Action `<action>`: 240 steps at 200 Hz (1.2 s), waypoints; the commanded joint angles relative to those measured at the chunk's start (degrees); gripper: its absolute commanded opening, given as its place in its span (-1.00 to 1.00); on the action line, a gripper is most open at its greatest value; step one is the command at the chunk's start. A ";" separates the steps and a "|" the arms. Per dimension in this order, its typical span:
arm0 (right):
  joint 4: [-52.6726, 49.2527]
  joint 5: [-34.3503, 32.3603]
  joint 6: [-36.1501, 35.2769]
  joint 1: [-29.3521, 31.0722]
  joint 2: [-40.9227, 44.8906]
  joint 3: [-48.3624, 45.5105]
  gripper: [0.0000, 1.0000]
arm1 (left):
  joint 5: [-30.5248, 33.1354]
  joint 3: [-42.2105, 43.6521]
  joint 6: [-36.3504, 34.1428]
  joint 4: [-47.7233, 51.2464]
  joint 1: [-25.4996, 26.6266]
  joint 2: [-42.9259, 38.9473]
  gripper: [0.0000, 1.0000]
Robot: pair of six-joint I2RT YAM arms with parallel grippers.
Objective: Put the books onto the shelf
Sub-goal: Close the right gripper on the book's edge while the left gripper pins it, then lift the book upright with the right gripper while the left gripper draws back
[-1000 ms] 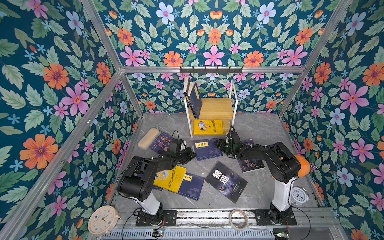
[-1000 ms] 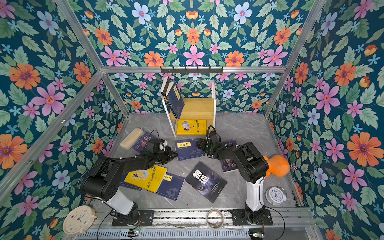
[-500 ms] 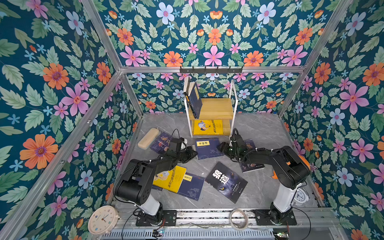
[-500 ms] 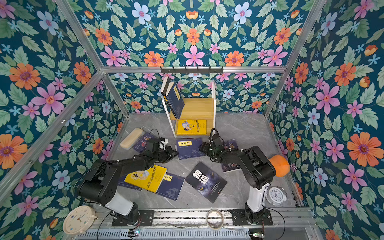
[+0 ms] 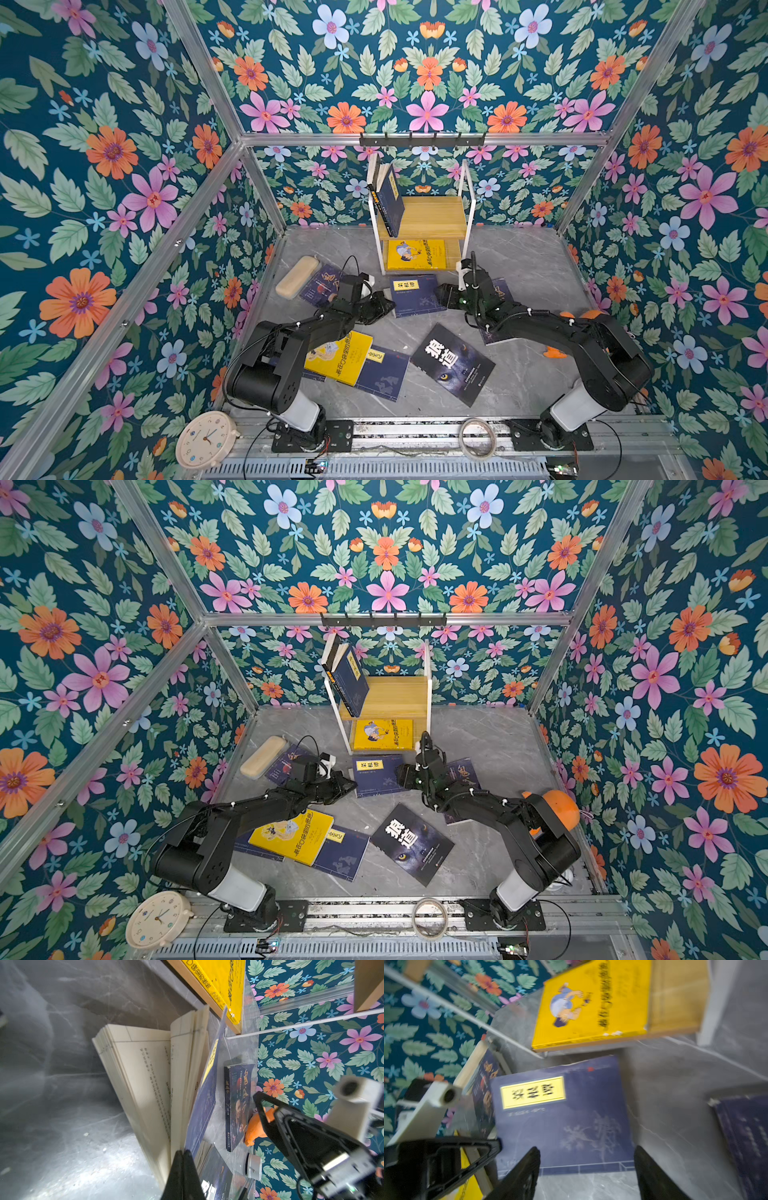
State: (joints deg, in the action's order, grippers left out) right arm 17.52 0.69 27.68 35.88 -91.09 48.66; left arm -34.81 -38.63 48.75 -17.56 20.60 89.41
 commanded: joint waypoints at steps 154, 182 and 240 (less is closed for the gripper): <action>-6.34 -10.44 -59.62 16.83 -15.67 10.68 0.48 | -1.24 -0.20 -0.88 -1.07 -0.12 -0.62 -1.00; -5.87 -16.63 -59.72 16.84 -18.74 12.44 0.49 | -1.31 -0.50 -1.08 -0.37 -0.15 -0.60 -1.00; -5.26 -19.87 -58.79 16.42 -19.41 13.19 0.07 | -1.51 -0.16 -0.62 -0.89 -0.13 -0.37 -1.00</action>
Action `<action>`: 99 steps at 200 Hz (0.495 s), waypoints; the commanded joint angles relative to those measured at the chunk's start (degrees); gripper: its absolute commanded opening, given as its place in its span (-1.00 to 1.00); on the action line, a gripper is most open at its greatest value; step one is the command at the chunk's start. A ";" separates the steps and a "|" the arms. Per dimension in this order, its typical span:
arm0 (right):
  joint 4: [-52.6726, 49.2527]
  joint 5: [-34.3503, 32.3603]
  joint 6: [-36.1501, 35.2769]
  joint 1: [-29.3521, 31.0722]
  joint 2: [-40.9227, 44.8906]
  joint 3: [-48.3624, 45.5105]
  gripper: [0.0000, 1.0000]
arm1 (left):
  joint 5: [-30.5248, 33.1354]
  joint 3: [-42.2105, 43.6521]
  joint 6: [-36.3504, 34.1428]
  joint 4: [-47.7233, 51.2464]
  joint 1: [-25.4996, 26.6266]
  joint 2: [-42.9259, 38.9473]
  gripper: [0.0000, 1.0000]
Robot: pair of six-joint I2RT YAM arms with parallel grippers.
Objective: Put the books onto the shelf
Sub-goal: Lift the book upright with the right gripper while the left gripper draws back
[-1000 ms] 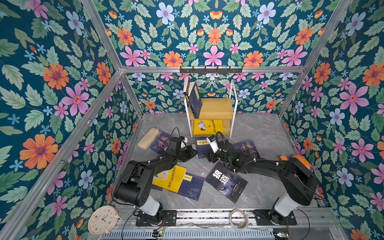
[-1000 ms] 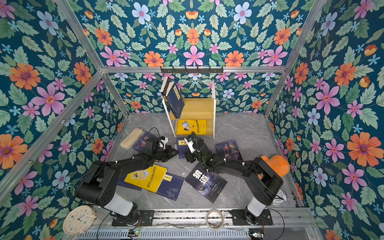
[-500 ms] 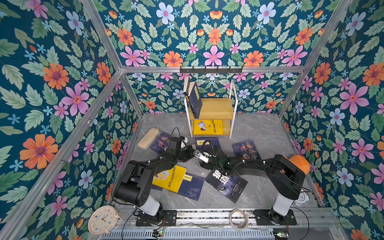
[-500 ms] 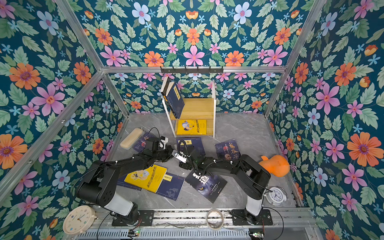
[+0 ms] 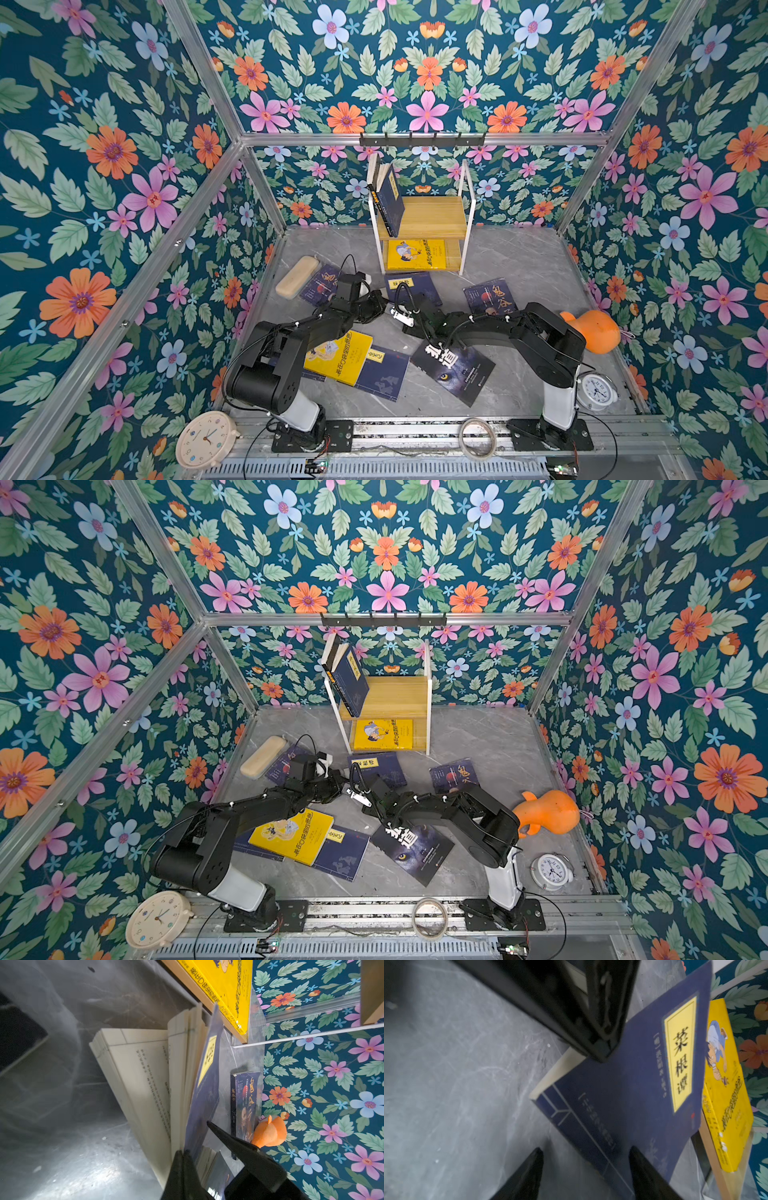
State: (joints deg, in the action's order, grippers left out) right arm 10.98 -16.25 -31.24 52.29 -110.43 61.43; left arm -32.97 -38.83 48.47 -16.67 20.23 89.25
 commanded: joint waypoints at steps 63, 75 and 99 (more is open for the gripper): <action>5.80 -5.32 1.16 -1.46 0.26 -0.51 -0.24 | -3.68 -0.05 -0.05 -2.20 0.25 0.18 -1.00; 5.61 -4.77 1.90 -2.01 0.43 -0.63 -0.62 | -3.68 -0.31 -0.26 -1.57 0.25 0.19 -1.00; 2.74 -2.74 2.24 -2.15 0.82 0.06 -1.00 | -3.61 0.20 0.10 -2.47 0.25 0.16 -1.00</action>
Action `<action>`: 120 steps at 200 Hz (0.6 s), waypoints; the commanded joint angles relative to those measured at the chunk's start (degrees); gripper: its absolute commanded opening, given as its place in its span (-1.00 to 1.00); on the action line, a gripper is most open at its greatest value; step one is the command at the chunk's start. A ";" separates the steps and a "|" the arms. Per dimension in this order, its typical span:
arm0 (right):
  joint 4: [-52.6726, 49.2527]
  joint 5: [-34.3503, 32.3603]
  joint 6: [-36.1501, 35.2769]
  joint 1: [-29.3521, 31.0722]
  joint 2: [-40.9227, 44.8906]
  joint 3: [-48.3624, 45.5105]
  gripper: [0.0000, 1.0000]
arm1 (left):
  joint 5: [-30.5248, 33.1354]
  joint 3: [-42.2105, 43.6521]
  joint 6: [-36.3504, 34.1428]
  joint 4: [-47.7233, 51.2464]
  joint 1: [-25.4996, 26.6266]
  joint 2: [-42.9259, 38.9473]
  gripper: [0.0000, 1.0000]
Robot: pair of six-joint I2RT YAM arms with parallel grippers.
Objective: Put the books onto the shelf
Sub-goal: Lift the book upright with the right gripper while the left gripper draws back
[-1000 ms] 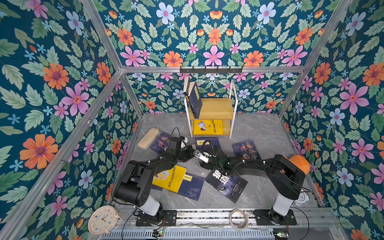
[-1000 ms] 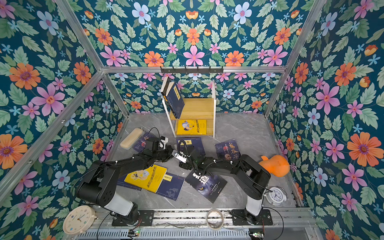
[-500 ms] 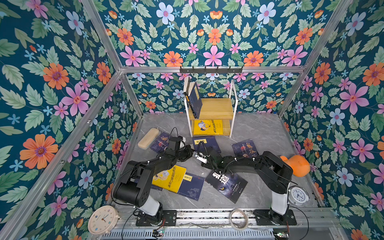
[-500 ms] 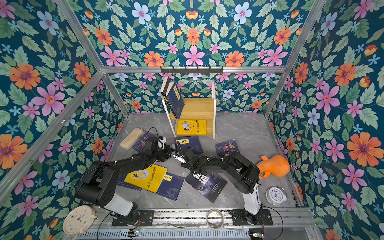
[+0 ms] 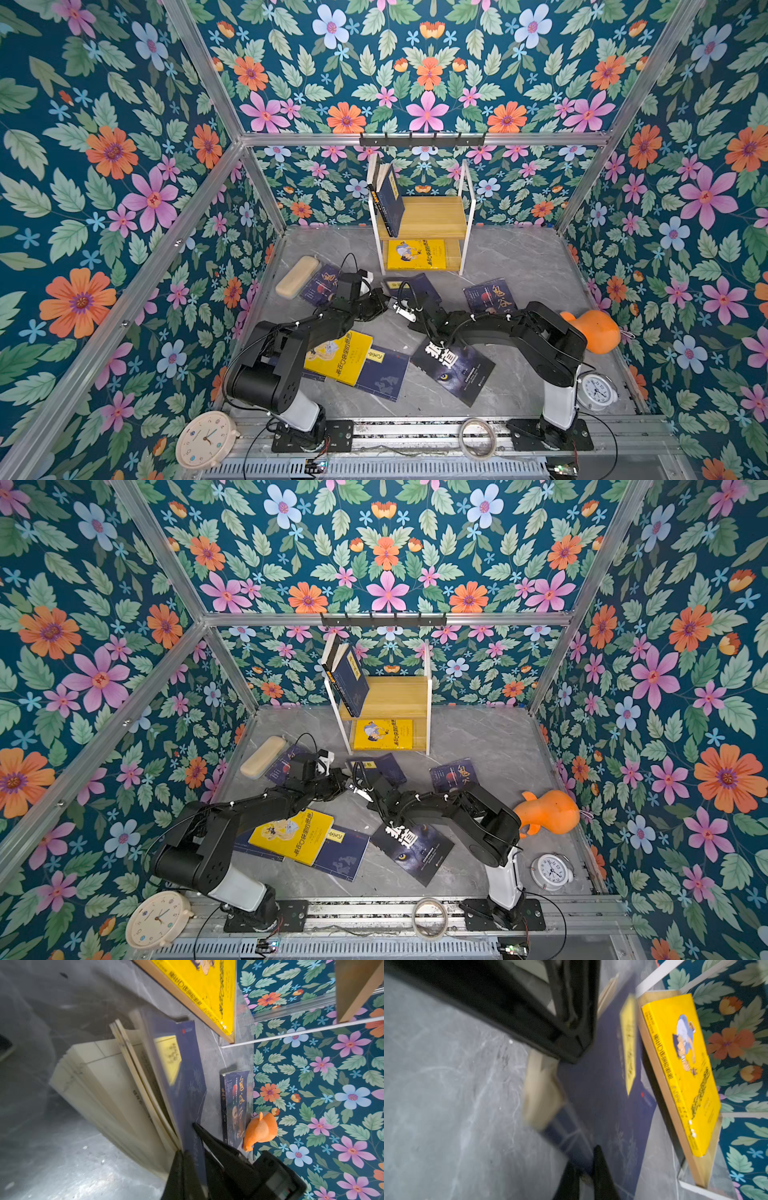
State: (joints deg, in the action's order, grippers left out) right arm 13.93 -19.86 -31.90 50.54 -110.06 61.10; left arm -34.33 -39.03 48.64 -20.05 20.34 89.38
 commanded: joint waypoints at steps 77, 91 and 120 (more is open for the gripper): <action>2.22 1.84 4.39 -0.63 2.91 -2.30 -1.00 | 1.35 -2.18 -5.93 8.29 -0.21 -3.88 -0.16; 2.49 2.45 4.39 -0.56 3.52 -2.59 -1.00 | 2.39 -2.61 -7.77 9.97 -0.42 -5.82 -0.06; 4.36 1.52 5.25 -0.54 4.62 -3.78 -1.00 | 3.64 -2.39 -11.45 13.75 -2.67 -11.67 0.14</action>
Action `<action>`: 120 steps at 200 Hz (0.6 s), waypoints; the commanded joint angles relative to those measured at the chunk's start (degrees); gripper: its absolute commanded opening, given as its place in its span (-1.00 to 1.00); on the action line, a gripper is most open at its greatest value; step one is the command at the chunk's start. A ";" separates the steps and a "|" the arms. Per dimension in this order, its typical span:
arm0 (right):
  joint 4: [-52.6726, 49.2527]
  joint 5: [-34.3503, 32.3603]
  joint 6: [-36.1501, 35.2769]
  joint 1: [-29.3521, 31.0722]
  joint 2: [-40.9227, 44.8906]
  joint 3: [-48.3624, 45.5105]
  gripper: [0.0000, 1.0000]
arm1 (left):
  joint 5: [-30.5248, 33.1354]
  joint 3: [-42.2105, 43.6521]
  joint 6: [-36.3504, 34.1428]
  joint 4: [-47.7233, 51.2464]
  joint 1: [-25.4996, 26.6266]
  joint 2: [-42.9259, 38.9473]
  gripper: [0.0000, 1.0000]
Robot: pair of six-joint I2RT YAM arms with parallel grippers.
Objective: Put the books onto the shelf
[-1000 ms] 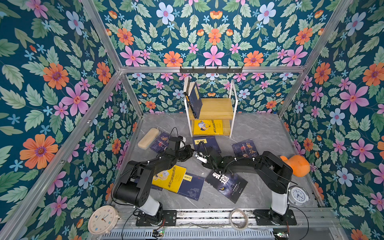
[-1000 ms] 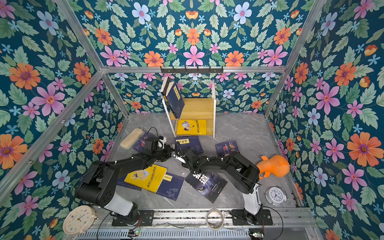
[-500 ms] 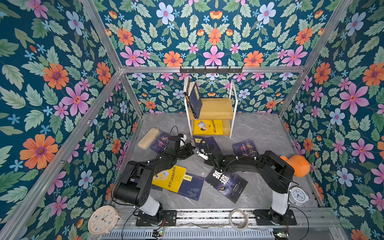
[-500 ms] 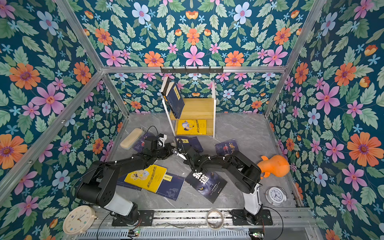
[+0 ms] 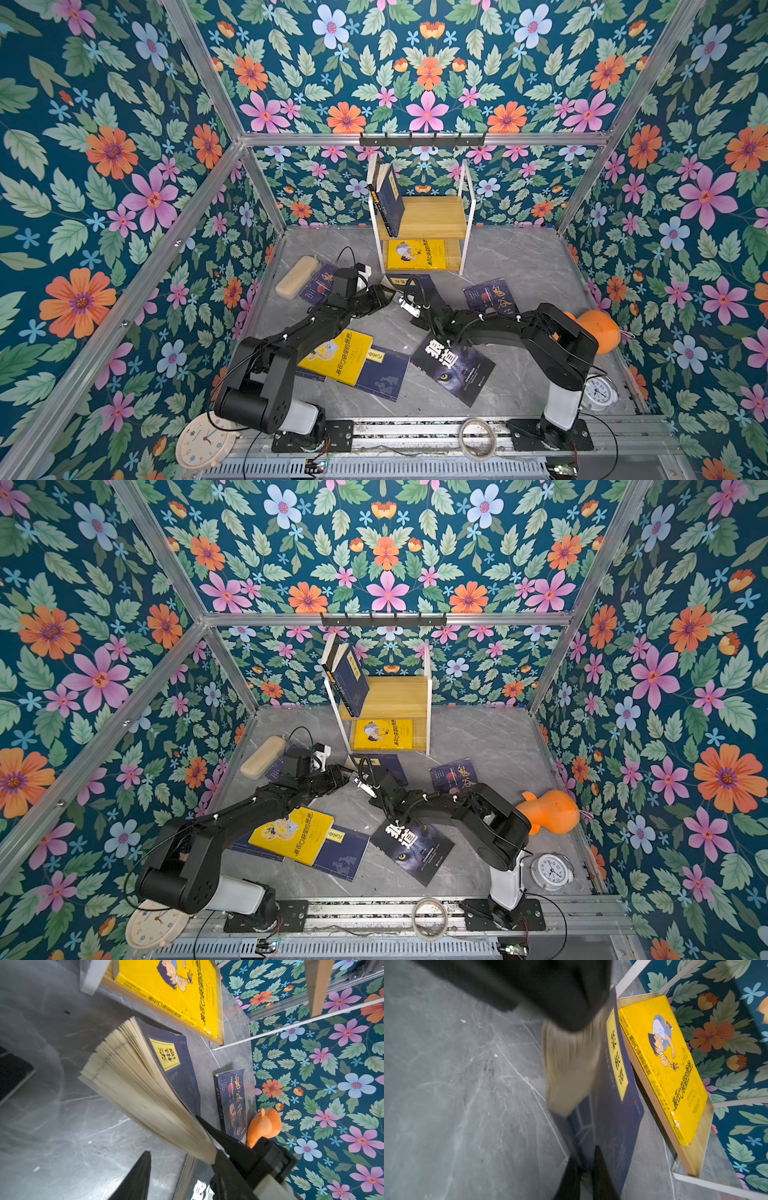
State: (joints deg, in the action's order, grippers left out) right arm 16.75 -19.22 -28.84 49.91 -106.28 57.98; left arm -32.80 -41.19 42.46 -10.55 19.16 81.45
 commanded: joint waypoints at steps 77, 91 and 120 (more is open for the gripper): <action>1.56 2.33 4.41 1.56 9.69 -2.49 -1.00 | 8.88 -4.93 -19.96 14.15 -6.25 -17.63 0.47; -0.22 1.19 4.27 2.50 13.41 -2.07 -1.00 | 9.22 -5.19 -20.12 15.31 -7.73 -20.08 0.52; 0.10 2.22 8.47 2.94 21.17 -3.93 -1.00 | 9.13 -7.66 -22.11 19.12 -8.79 -23.67 0.59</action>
State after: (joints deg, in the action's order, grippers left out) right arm 15.64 -17.06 -24.14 52.77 -89.67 54.89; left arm -23.92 -47.09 23.94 4.84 10.70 59.86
